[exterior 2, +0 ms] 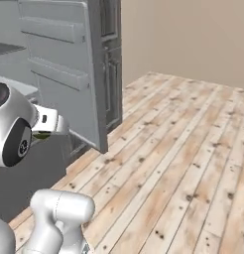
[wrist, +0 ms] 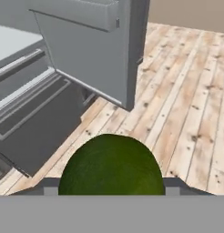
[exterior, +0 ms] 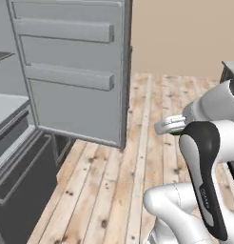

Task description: Grab the limes from the fridge, place them in the blender, close the lid, and turn on the blender to create a marinade.

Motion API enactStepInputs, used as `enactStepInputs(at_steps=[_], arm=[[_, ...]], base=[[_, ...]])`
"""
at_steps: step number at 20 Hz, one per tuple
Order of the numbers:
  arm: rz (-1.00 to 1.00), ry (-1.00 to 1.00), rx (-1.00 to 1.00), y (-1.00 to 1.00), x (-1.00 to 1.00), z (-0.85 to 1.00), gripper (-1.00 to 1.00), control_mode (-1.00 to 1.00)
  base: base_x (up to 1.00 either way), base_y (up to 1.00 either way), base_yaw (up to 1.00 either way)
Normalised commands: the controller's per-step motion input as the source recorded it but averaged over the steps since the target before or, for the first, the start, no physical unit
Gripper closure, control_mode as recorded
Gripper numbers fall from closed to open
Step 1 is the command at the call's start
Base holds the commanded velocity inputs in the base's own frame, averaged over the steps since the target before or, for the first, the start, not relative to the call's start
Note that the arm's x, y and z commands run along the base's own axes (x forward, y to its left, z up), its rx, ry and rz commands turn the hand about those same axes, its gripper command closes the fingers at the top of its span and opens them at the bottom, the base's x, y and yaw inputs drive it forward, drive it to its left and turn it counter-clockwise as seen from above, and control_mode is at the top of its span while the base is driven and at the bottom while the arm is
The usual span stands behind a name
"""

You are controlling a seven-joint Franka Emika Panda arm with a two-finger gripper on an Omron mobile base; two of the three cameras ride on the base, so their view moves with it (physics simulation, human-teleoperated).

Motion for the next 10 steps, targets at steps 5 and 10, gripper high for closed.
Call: enactStepInputs(at_steps=[5,10], arm=[[0.00,0.00,0.00,0.00,0.00,0.00,1.00,1.00],[0.00,0.00,0.00,0.00,0.00,0.00,1.00,1.00]], base=[[-0.21,-0.05,-0.89],[0.00,-0.30,-0.86]])
